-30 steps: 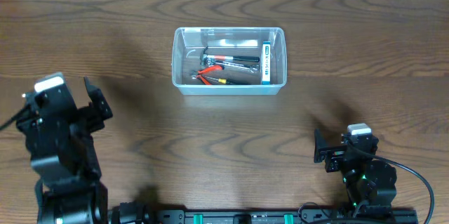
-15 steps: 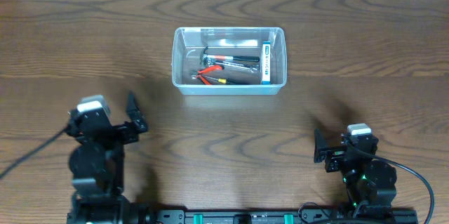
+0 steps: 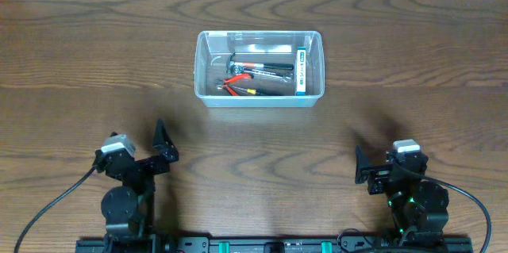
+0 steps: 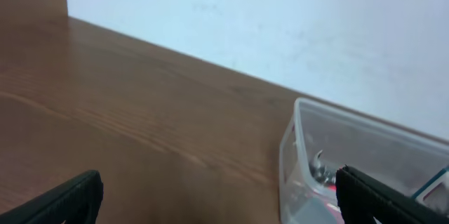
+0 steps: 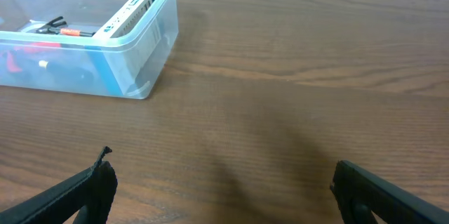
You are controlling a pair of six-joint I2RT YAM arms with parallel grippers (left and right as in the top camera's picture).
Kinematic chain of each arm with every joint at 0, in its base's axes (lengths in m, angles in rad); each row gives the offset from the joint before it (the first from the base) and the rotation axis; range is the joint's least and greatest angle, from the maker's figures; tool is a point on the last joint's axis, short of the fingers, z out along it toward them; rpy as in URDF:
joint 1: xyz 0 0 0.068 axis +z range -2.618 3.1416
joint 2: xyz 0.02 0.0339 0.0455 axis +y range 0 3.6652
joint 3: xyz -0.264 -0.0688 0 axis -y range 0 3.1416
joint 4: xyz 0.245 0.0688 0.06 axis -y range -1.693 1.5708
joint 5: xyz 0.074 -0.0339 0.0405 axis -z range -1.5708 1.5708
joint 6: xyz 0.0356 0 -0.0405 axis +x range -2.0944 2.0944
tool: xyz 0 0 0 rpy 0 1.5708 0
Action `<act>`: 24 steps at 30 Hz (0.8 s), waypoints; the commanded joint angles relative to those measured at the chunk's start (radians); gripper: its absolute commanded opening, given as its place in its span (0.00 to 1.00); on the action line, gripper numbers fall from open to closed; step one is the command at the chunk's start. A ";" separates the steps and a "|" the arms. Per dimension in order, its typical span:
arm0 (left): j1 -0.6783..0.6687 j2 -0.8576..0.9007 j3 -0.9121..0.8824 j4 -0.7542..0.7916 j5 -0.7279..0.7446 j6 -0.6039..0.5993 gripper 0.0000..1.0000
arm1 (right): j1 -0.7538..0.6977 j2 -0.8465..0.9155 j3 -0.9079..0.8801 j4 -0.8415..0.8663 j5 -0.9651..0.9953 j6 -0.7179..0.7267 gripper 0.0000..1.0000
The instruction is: Pack container
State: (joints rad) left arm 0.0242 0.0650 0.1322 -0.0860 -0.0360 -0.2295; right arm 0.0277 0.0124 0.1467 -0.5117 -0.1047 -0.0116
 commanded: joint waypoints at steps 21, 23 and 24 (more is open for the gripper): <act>-0.003 -0.058 -0.128 0.017 -0.001 -0.008 0.98 | 0.013 -0.007 -0.006 0.000 -0.004 -0.004 0.99; -0.003 -0.055 -0.128 0.017 -0.001 -0.008 0.98 | 0.013 -0.007 -0.006 0.000 -0.004 -0.004 0.99; -0.003 -0.052 -0.128 0.017 -0.001 -0.008 0.98 | 0.013 -0.007 -0.006 0.000 -0.004 -0.004 0.99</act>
State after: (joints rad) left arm 0.0242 0.0105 0.0376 -0.0540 -0.0326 -0.2359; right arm 0.0277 0.0120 0.1463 -0.5117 -0.1047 -0.0116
